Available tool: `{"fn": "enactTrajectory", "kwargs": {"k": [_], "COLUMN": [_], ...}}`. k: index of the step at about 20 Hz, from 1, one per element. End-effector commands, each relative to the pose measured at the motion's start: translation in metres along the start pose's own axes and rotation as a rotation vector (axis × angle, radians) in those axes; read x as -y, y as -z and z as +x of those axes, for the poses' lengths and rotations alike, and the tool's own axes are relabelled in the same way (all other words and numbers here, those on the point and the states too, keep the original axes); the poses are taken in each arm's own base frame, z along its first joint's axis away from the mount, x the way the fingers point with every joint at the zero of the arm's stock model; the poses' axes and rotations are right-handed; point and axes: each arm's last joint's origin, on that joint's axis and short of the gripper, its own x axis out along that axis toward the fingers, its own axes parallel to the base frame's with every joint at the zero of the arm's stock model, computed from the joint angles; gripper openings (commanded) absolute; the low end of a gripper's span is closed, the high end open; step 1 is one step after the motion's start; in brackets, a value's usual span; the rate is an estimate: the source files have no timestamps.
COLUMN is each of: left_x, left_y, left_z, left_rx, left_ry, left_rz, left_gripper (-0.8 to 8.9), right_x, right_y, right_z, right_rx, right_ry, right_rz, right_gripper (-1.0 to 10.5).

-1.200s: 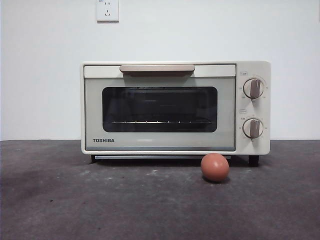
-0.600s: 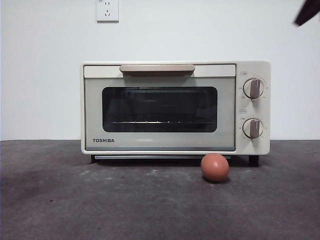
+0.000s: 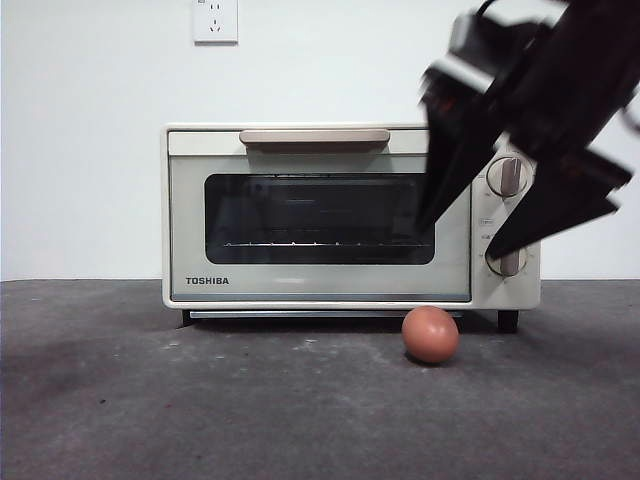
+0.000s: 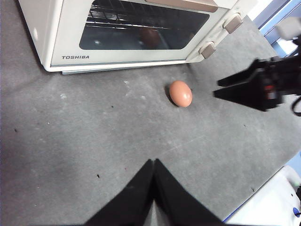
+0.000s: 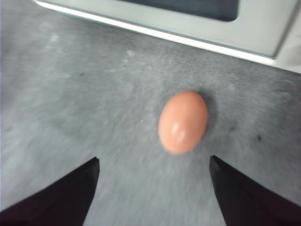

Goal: Eggoven

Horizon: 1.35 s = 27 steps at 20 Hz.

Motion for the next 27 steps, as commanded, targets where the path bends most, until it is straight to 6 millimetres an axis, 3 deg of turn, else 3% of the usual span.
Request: {"fn": "enactTrajectory", "kwargs": {"k": [1,7,13,17,27], "left_x": [0.003,0.003,0.003,0.003,0.003], "left_y": [-0.005,-0.006,-0.006,-0.006,-0.006], "left_z": [-0.003,-0.003,-0.003,-0.003,-0.003], "left_rx": [0.019,0.021,0.022,0.022,0.022], "left_ry": [0.009,0.009,0.009,0.009,0.009], "left_rz": [0.028,0.030,0.030,0.030,0.030], "left_gripper": [0.06,0.06,0.06,0.06,0.06], "right_x": [-0.003,0.004,0.004,0.008,0.010], "right_y": [-0.004,0.000,-0.009,-0.004,-0.004], "right_z": [0.020,0.060,0.081,0.093,0.094], "right_rx": [0.003,-0.035,-0.062,-0.112,-0.101], "right_ry": [0.020,0.081,0.098,0.123,0.167], "right_rz": [0.026,0.032,0.035,0.041,0.039], "right_gripper": [3.8,3.8,3.8,3.6,0.7]}}
